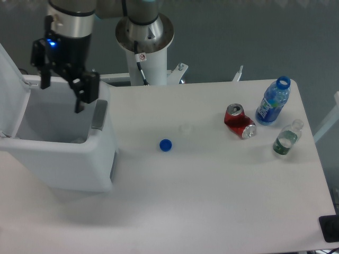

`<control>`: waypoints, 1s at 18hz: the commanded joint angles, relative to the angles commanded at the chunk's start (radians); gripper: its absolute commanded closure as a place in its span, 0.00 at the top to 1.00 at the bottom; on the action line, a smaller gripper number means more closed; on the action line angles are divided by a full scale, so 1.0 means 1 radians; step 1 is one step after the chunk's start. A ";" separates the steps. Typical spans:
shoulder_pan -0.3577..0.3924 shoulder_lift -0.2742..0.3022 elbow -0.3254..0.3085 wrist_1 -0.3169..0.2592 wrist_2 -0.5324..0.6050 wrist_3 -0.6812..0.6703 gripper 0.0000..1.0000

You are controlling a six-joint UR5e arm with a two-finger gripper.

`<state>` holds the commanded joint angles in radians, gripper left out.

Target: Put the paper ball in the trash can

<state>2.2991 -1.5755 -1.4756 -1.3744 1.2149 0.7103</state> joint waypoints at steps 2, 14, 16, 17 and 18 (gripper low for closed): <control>0.057 0.011 -0.020 0.005 -0.002 0.005 1.00; 0.313 -0.104 -0.061 0.032 0.185 0.280 1.00; 0.341 -0.150 -0.055 0.038 0.227 0.360 1.00; 0.358 -0.173 -0.052 0.040 0.245 0.400 1.00; 0.373 -0.191 -0.049 0.041 0.259 0.446 1.00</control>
<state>2.6720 -1.7670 -1.5248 -1.3330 1.4740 1.1562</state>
